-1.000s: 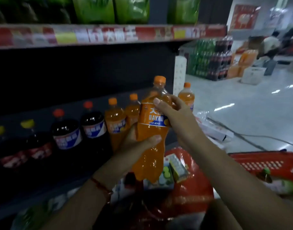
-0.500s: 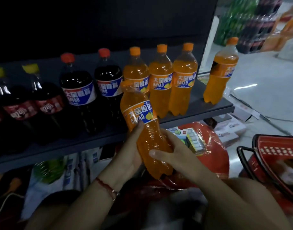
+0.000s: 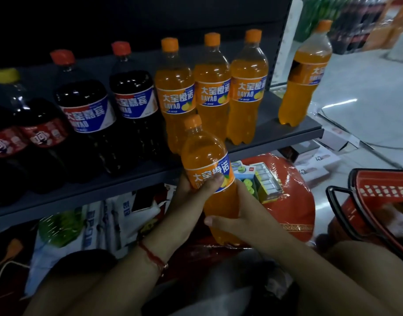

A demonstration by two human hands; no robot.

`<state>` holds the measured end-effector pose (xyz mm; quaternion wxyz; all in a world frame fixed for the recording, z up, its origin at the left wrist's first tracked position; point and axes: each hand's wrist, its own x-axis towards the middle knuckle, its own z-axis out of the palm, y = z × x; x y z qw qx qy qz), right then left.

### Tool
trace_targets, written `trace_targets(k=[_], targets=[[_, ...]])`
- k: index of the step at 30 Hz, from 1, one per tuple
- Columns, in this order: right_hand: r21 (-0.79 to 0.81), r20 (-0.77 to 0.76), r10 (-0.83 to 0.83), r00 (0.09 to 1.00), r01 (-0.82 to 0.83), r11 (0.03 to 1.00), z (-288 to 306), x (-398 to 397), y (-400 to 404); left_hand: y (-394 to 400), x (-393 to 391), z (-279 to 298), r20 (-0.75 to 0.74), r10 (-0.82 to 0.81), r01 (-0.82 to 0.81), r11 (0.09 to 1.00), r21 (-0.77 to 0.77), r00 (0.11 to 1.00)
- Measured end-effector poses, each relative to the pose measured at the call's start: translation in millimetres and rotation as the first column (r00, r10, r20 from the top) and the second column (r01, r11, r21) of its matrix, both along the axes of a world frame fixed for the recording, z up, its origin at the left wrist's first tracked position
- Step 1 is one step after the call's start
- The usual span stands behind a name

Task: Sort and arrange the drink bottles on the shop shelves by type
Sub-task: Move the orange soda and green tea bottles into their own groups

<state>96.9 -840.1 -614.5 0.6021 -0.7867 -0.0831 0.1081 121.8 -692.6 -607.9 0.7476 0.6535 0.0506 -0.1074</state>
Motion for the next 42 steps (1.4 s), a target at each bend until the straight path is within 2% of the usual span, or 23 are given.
trace_targets(k=[5, 10, 14, 16, 17, 19, 20, 22, 24, 26, 28, 34, 39, 42], targets=[[-0.017, 0.036, -0.118, 0.992, 0.119, 0.993, -6.7, -7.2, -19.3, -24.1, -7.9, 3.0, -0.038, -0.051, 0.054, 0.997, 0.056, 0.998], [0.007, 0.086, -0.184, 0.979, 0.184, 0.983, -4.0, -5.2, -44.9, -46.4, -4.5, 7.1, 0.047, -0.142, 0.133, 0.979, 0.156, 0.989], [0.012, 0.143, -0.209, 0.968, 0.209, 0.978, 11.4, 13.2, -69.4, -54.1, 6.4, 38.4, 0.150, -0.322, 0.239, 0.883, 0.405, 0.935], [0.055, 0.102, -0.267, 0.958, 0.263, 0.963, 22.2, 27.6, -80.4, -55.5, 17.5, 65.5, 0.227, -0.371, 0.201, 0.818, 0.540, 0.901], [0.093, 0.087, -0.301, 0.950, 0.293, 0.952, 28.4, 36.3, -85.4, -55.9, 25.3, 79.0, 0.301, -0.380, 0.127, 0.779, 0.614, 0.875], [0.166, 0.078, -0.369, 0.926, 0.353, 0.921, 44.6, 55.9, -94.5, -57.4, 42.6, 107.9, 0.475, -0.413, -0.129, 0.634, 0.762, 0.777], [0.199, 0.081, -0.396, 0.915, 0.374, 0.906, 53.4, 66.7, -98.7, -58.5, 53.9, 119.2, 0.548, -0.446, -0.290, 0.524, 0.801, 0.707], [0.247, 0.100, -0.436, 0.894, 0.402, 0.882, 67.4, 88.7, -107.4, -64.6, 79.9, 134.2, 0.626, -0.530, -0.560, 0.304, 0.770, 0.573], [0.296, 0.110, -0.493, 0.863, 0.445, 0.845, 72.1, 109.9, -114.6, -73.9, 106.6, 138.0, 0.605, -0.592, -0.673, 0.138, 0.727, 0.532], [0.342, 0.118, -0.554, 0.824, 0.490, 0.802, 70.1, 128.8, -118.2, -82.6, 127.7, 135.7, 0.551, -0.630, -0.709, 0.001, 0.705, 0.547], [0.366, 0.132, -0.581, 0.803, 0.505, 0.781, 66.5, 145.1, -119.2, -88.1, 142.3, 130.8, 0.517, -0.649, -0.736, -0.098, 0.670, 0.558], [0.315, 0.223, -0.568, 0.792, 0.493, 0.811, 49.6, 178.3, -118.0, -89.0, 163.6, 119.2, 0.559, -0.600, -0.761, -0.136, 0.634, 0.573], [0.290, 0.173, -0.578, 0.797, 0.520, 0.804, 36.6, 196.1, -116.0, -84.2, 169.6, 111.3, 0.583, -0.603, -0.770, -0.081, 0.633, 0.544], [0.214, 0.203, -0.599, 0.775, 0.562, 0.799, 32.0, 205.4, -113.2, -84.1, 170.4, 108.2, 0.603, -0.596, -0.777, -0.059, 0.626, 0.531]])
